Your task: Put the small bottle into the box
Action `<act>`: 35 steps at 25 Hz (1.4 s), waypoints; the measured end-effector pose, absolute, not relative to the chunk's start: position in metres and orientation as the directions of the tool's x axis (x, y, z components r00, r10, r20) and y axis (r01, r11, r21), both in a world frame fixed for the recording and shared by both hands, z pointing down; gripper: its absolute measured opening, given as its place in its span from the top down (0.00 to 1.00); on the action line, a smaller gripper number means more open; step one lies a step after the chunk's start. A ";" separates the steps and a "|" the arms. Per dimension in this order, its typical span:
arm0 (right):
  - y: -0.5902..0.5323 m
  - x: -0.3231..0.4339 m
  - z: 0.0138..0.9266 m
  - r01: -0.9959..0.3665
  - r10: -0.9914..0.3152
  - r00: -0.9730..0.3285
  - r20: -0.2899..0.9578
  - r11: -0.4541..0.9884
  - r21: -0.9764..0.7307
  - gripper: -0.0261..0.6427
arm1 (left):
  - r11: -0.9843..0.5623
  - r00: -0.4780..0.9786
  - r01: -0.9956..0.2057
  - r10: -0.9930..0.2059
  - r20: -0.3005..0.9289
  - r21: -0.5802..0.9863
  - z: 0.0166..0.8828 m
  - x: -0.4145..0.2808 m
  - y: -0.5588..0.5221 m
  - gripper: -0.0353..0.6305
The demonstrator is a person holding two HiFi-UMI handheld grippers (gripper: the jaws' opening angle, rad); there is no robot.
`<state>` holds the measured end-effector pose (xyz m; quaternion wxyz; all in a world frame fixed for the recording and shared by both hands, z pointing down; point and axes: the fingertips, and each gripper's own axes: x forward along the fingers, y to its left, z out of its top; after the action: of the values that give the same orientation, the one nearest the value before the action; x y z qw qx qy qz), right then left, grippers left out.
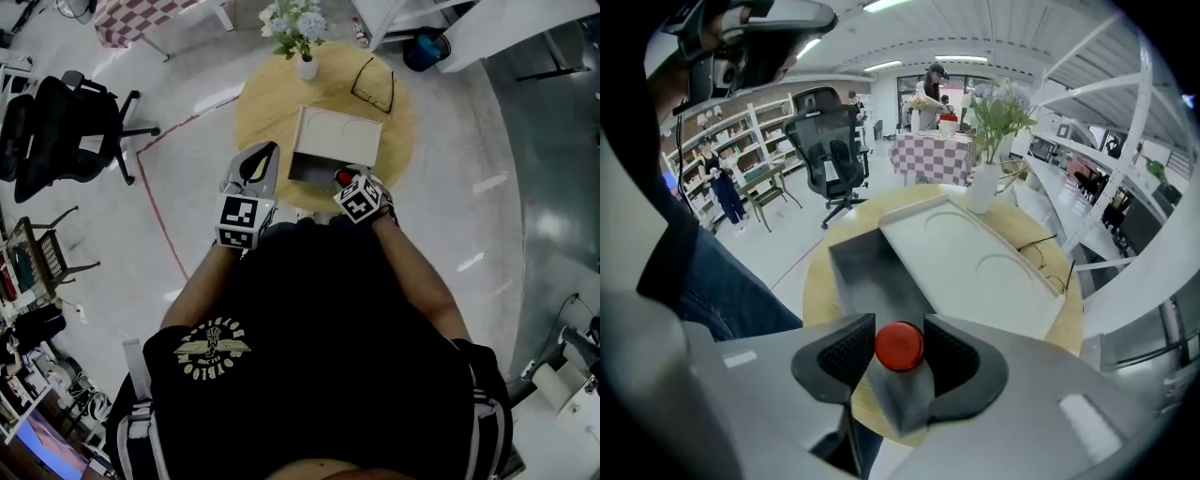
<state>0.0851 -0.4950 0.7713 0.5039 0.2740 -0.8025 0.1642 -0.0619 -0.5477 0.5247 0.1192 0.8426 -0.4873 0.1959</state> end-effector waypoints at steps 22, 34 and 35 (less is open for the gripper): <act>-0.491 0.089 0.765 -0.607 -0.266 -0.325 0.907 0.795 0.015 0.70 | -0.503 0.463 -0.864 -0.783 0.416 0.014 0.522 -0.061 -0.553 0.95; -0.491 0.093 0.766 -0.604 -0.265 -0.296 0.918 0.796 0.035 0.73 | -0.496 0.459 -0.868 -0.781 0.424 0.026 0.523 -0.063 -0.551 0.95; -0.491 0.094 0.766 -0.605 -0.267 -0.294 0.918 0.796 0.038 0.75 | -0.496 0.459 -0.868 -0.783 0.420 0.025 0.523 -0.063 -0.552 0.95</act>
<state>0.0937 -0.4912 0.7660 0.5259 0.2765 -0.7882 0.1605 -0.0627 -0.5516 0.5233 0.1185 0.8459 -0.4879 0.1800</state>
